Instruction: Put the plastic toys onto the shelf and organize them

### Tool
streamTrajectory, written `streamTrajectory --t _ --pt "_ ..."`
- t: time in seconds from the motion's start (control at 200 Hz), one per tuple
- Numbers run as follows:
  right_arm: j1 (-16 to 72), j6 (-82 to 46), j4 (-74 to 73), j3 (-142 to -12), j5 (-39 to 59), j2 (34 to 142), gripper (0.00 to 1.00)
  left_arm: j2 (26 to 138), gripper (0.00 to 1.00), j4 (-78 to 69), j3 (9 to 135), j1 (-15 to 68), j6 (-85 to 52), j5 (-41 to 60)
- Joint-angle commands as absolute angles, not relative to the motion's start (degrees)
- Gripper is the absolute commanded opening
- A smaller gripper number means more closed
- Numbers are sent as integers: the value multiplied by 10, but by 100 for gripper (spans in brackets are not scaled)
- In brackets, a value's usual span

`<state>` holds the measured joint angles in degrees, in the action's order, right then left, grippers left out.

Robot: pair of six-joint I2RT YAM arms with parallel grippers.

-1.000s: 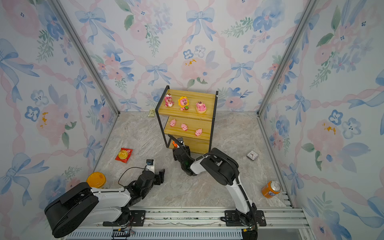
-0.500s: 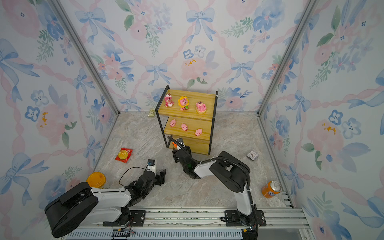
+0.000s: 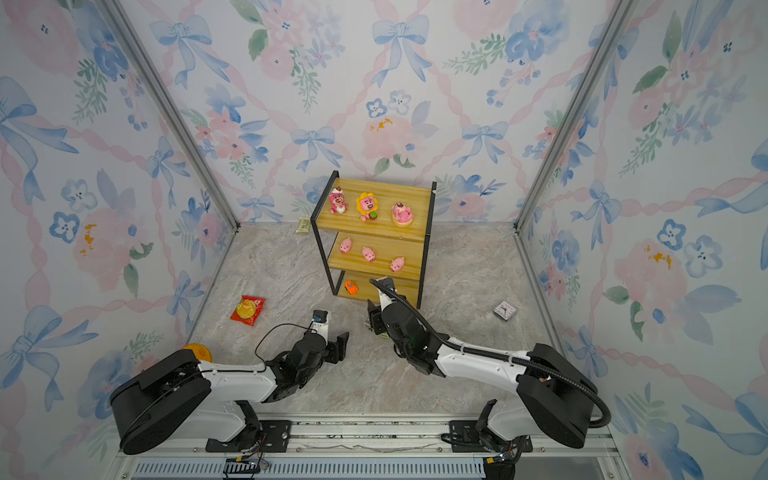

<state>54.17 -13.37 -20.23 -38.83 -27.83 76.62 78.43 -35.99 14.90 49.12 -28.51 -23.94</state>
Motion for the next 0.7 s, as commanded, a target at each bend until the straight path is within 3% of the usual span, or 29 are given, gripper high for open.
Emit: streamTrajectory --t 0.0,0.25,0.695 --pt "528 -147 -95 -358 -286 698 64 809 77 -361 178 498 -284 -223" --pt "433 -185 -5 -301 -170 540 65 894 77 -361 256 532 -296 -235" --pt "407 -193 25 -253 -134 498 65 963 76 -361 322 545 -314 -229"
